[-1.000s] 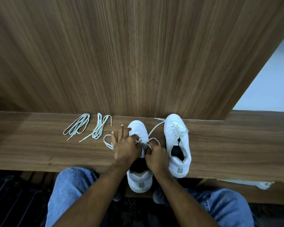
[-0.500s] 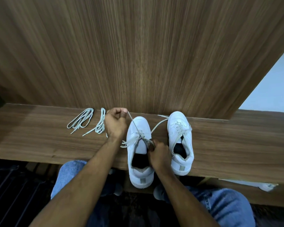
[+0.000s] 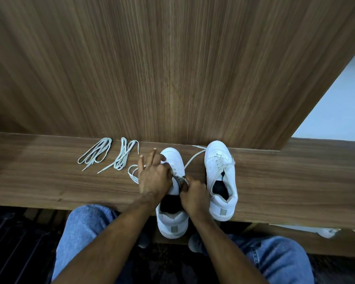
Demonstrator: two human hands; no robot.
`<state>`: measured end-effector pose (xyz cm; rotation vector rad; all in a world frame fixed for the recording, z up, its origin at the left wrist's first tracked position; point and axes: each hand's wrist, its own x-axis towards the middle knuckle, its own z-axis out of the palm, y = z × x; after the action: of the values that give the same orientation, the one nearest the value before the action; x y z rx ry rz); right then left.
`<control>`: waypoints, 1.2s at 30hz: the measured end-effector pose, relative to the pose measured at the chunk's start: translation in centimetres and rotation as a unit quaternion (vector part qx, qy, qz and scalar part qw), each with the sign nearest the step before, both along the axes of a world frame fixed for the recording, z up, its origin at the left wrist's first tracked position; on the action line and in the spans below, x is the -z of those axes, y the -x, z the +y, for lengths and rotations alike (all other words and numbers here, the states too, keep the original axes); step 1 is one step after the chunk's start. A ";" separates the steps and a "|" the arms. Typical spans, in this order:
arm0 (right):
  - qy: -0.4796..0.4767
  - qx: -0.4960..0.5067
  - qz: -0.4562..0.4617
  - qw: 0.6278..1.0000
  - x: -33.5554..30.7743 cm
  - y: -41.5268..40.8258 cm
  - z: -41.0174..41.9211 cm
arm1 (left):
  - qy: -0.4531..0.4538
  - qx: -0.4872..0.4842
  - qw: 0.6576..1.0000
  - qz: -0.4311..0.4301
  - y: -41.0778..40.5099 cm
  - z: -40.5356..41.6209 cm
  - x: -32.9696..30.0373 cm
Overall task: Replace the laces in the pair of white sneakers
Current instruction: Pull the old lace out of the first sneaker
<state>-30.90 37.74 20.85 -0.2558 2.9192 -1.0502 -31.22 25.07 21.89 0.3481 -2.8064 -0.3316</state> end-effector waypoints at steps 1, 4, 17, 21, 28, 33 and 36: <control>0.000 0.001 -0.001 1.000 0.1 0.0 0.0 | -0.045 -0.016 0.998 0.032 0.2 -0.4 -0.4; -0.009 0.005 -0.005 1.000 0.0 0.0 0.0 | -0.249 -0.111 0.953 0.129 1.0 -1.6 -2.8; -0.018 -0.005 -0.004 1.000 -0.2 0.0 -0.1 | -0.091 -0.026 0.994 -0.054 0.0 -0.6 0.1; -0.020 -0.006 0.002 1.000 -0.3 0.0 0.0 | -0.028 -0.036 0.996 -0.071 -0.2 0.0 0.8; -0.034 -0.010 0.008 0.999 0.1 0.2 0.0 | -0.243 -0.156 0.952 0.105 0.3 -1.4 -1.8; -0.077 -0.037 0.016 0.996 0.1 0.2 0.0 | -0.223 -0.093 0.966 0.095 -0.8 -2.0 -1.7; -0.119 -0.076 0.007 0.990 -0.5 0.7 -0.2 | -0.229 -0.054 0.972 -0.021 -2.1 -1.6 -0.4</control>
<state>-31.60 37.58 21.37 -0.4698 2.9419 -0.6753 -29.10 23.46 22.30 0.6090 -2.7126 -0.9599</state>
